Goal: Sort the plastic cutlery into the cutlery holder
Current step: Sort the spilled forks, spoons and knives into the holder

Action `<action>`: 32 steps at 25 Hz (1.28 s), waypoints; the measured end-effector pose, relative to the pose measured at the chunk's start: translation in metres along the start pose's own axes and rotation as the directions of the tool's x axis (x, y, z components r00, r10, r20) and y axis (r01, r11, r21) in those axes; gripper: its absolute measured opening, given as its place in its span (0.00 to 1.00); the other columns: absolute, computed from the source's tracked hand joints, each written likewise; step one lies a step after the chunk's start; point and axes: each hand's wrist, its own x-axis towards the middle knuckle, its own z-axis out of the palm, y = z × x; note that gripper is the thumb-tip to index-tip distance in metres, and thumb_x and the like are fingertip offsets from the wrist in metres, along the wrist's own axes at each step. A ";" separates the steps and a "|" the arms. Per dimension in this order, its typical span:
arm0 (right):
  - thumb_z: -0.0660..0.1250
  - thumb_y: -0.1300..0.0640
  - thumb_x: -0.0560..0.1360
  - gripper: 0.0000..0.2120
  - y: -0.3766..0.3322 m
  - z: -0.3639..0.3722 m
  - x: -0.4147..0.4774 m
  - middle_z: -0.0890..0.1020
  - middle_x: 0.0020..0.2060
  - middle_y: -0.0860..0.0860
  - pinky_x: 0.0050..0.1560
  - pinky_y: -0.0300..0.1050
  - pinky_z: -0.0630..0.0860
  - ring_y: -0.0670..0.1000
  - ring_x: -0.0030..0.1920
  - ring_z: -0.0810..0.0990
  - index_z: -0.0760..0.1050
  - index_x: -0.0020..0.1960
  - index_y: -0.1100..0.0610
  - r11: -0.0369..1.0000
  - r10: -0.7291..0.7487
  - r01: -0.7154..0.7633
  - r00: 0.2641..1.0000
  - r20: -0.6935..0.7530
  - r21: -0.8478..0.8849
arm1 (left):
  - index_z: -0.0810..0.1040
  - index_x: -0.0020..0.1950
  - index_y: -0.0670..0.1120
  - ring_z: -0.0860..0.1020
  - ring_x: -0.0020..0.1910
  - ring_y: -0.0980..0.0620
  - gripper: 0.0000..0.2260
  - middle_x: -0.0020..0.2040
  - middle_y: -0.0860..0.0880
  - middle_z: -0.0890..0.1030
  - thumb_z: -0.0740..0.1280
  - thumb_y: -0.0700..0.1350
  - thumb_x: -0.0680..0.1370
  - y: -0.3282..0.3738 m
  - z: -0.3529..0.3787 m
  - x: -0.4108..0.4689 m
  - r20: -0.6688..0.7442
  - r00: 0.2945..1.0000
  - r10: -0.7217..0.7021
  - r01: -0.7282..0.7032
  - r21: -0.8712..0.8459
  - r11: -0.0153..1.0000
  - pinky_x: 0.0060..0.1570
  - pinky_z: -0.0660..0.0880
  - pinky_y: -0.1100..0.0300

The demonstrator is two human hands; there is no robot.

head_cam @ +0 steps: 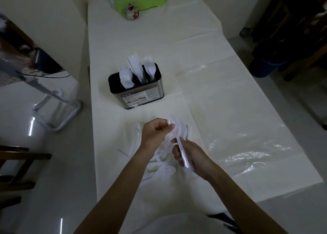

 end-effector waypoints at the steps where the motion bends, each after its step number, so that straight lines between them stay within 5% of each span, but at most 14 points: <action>1: 0.54 0.48 0.81 0.19 0.000 0.000 -0.002 0.74 0.27 0.48 0.25 0.35 0.68 0.43 0.23 0.71 0.75 0.37 0.53 0.998 -0.019 0.015 0.998 0.058 0.057 | 0.81 0.41 0.46 0.77 0.32 0.61 0.03 0.37 0.53 0.81 0.74 0.39 0.70 -0.001 -0.001 0.000 -0.010 1.000 0.013 -0.013 0.028 1.000 0.33 0.73 0.70; 8: 0.61 0.45 0.76 0.15 -0.003 -0.001 -0.013 0.64 0.26 0.47 0.23 0.35 0.59 0.44 0.22 0.60 0.65 0.36 0.52 0.994 -0.009 0.031 0.977 0.215 -0.101 | 0.75 0.57 0.52 0.74 0.35 0.52 0.15 0.50 0.48 0.77 0.66 0.36 0.75 0.002 -0.010 -0.008 0.262 0.960 0.096 -0.120 0.076 0.990 0.33 0.73 0.66; 11: 0.61 0.44 0.75 0.14 -0.005 -0.002 -0.016 0.65 0.26 0.47 0.22 0.35 0.60 0.44 0.23 0.60 0.66 0.39 0.54 0.994 -0.022 0.048 0.971 0.239 -0.100 | 0.78 0.51 0.48 0.73 0.34 0.50 0.06 0.46 0.59 0.78 0.65 0.40 0.77 0.002 -0.012 -0.008 0.325 0.929 0.179 -0.210 0.064 0.976 0.32 0.71 0.64; 16: 0.52 0.48 0.81 0.18 -0.001 0.005 -0.025 0.75 0.34 0.52 0.30 0.41 0.69 0.47 0.28 0.71 0.73 0.56 0.60 0.899 -0.232 0.264 0.964 0.133 -0.350 | 0.76 0.44 0.45 0.75 0.32 0.53 0.04 0.39 0.53 0.77 0.69 0.38 0.75 0.007 -0.021 -0.002 0.227 0.953 0.201 -0.220 0.063 0.974 0.28 0.70 0.66; 21: 0.51 0.48 0.81 0.18 -0.010 0.000 -0.032 0.75 0.33 0.49 0.36 0.39 0.73 0.46 0.32 0.74 0.73 0.55 0.61 0.945 -0.145 0.206 0.959 0.242 -0.254 | 0.73 0.43 0.45 0.73 0.30 0.58 0.06 0.35 0.55 0.75 0.70 0.39 0.74 0.014 -0.030 -0.006 0.314 0.938 0.151 -0.145 -0.042 0.989 0.27 0.68 0.66; 24: 0.54 0.51 0.81 0.18 -0.023 0.001 -0.027 0.81 0.41 0.51 0.49 0.40 0.75 0.48 0.43 0.80 0.72 0.57 0.64 0.887 -0.099 0.250 0.925 0.367 -0.389 | 0.75 0.43 0.44 0.76 0.31 0.58 0.07 0.40 0.52 0.76 0.73 0.39 0.72 0.021 -0.031 -0.007 0.377 0.911 0.168 -0.207 0.065 0.976 0.29 0.70 0.67; 26: 0.57 0.53 0.81 0.15 -0.035 0.001 -0.020 0.83 0.50 0.51 0.54 0.38 0.75 0.47 0.54 0.81 0.73 0.63 0.58 0.856 -0.092 0.269 0.920 0.382 -0.442 | 0.76 0.44 0.43 0.78 0.33 0.56 0.08 0.38 0.51 0.77 0.74 0.38 0.70 0.026 -0.034 -0.006 0.407 0.898 0.166 -0.213 0.072 0.974 0.29 0.71 0.66; 32: 0.63 0.58 0.78 0.03 -0.072 0.009 0.001 0.75 0.32 0.50 0.33 0.39 0.69 0.47 0.33 0.74 0.76 0.47 0.53 0.791 -0.053 0.257 0.933 0.356 -0.556 | 0.79 0.42 0.48 0.74 0.36 0.46 0.08 0.38 0.35 0.79 0.76 0.46 0.68 0.042 -0.047 0.008 0.472 0.873 0.125 -0.215 0.142 0.966 0.38 0.70 0.54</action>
